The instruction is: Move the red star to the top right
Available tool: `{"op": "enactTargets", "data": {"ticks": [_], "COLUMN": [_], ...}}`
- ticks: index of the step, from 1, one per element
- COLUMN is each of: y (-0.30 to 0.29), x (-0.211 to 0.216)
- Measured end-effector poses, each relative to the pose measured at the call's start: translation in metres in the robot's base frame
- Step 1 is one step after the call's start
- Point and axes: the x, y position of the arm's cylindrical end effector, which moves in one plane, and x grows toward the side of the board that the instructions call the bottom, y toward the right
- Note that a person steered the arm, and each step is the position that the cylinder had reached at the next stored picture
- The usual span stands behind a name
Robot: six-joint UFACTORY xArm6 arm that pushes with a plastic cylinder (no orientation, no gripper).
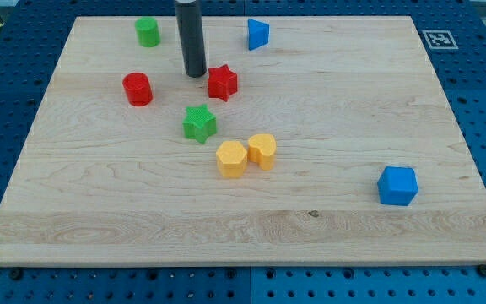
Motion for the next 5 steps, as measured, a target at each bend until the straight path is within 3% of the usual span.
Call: {"op": "enactTargets", "data": {"ticks": [1,3,4,5], "y": [0.040,0.054,0.033,0.085], "x": [0.021,0.025,0.050,0.082]}}
